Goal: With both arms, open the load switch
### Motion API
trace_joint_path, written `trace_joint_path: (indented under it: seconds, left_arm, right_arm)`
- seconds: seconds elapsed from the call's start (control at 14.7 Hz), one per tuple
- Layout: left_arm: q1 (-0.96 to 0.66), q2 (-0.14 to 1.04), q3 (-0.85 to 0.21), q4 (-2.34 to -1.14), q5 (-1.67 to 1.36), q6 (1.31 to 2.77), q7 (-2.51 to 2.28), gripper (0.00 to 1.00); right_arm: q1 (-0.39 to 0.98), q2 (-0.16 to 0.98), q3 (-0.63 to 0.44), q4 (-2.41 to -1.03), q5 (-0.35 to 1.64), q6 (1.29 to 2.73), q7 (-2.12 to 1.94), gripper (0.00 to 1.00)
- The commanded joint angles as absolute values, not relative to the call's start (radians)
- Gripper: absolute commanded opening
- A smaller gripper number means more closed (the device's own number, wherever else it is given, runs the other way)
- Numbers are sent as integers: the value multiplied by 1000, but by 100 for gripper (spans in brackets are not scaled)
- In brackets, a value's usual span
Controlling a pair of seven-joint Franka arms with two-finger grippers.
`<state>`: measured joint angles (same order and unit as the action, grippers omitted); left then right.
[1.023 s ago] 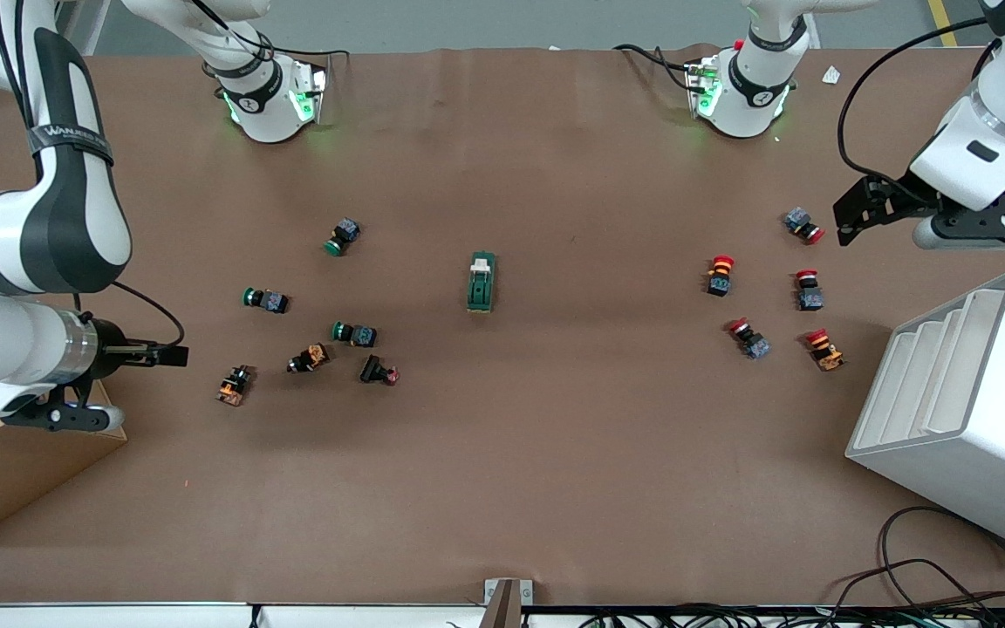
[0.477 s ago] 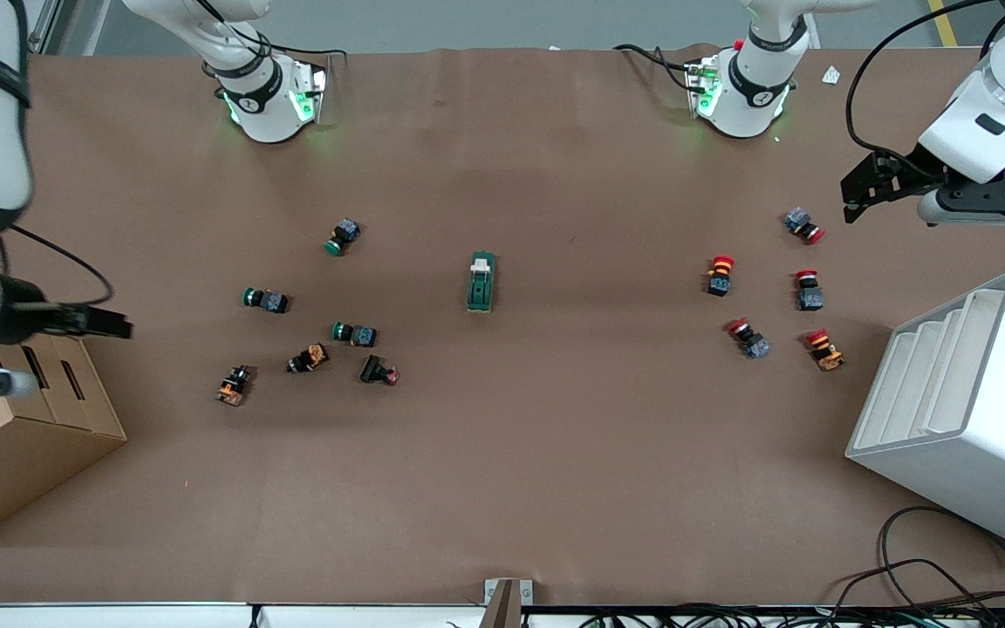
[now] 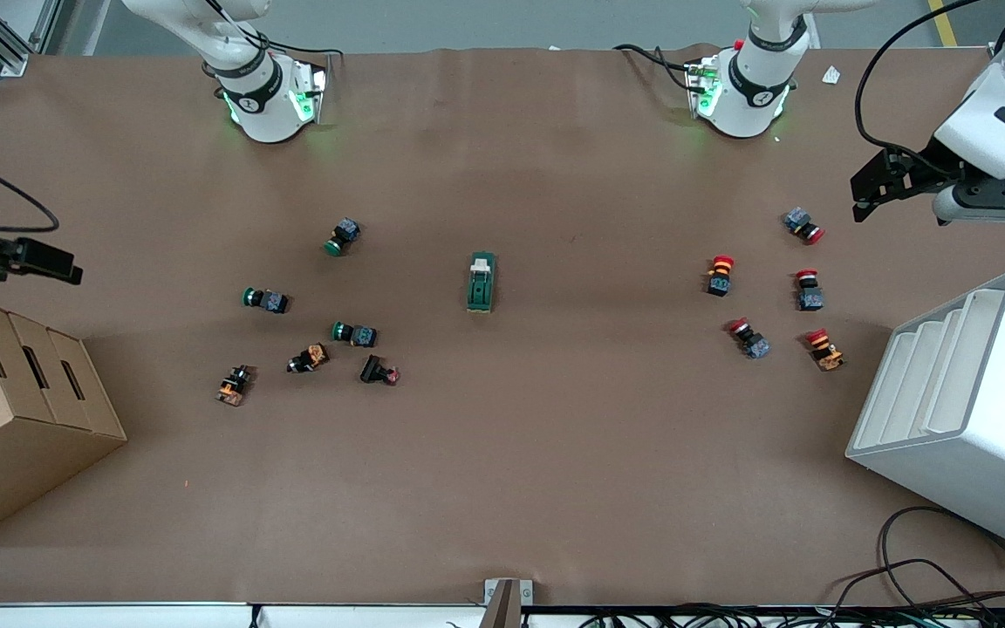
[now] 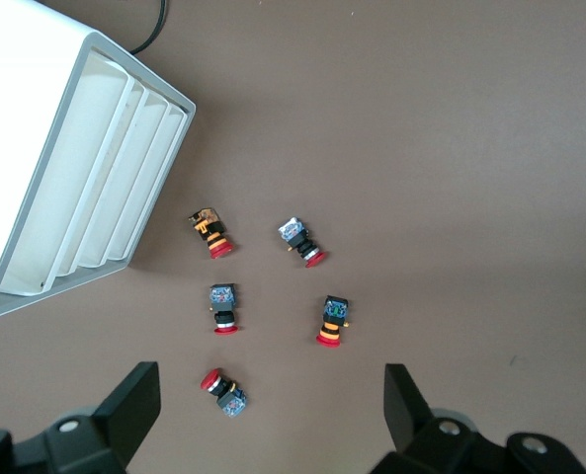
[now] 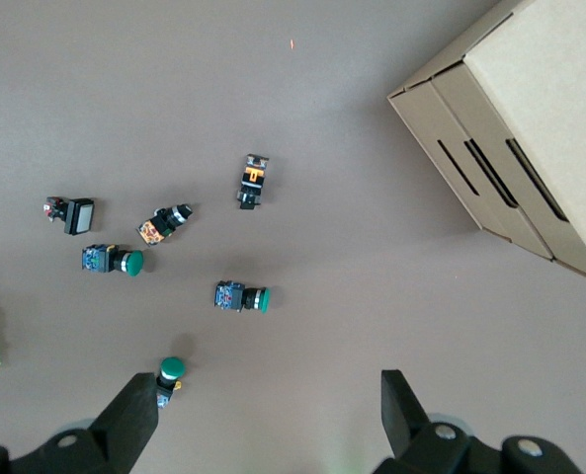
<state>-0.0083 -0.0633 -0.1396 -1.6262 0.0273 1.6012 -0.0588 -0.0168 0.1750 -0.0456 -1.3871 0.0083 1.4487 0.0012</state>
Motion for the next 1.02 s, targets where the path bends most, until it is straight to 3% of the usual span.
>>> trace_joint_path:
  seconds: [0.0, 0.55, 0.95]
  left_arm:
    - [-3, -26, -138, -1566, -8, 1565, -34, 100]
    - [44, -21, -138, -1565, -70, 1545, -9, 100]
    - [49, -23, -147, -1563, -29, 1543, 3, 100]
  right_arm:
    - [0, 135, -41, -1431, 3, 1460, 23, 100]
    - [0, -73, -44, -1641, 0, 1514, 11, 100]
    - [2, -78, -43, -1649, -6, 1505, 9, 100]
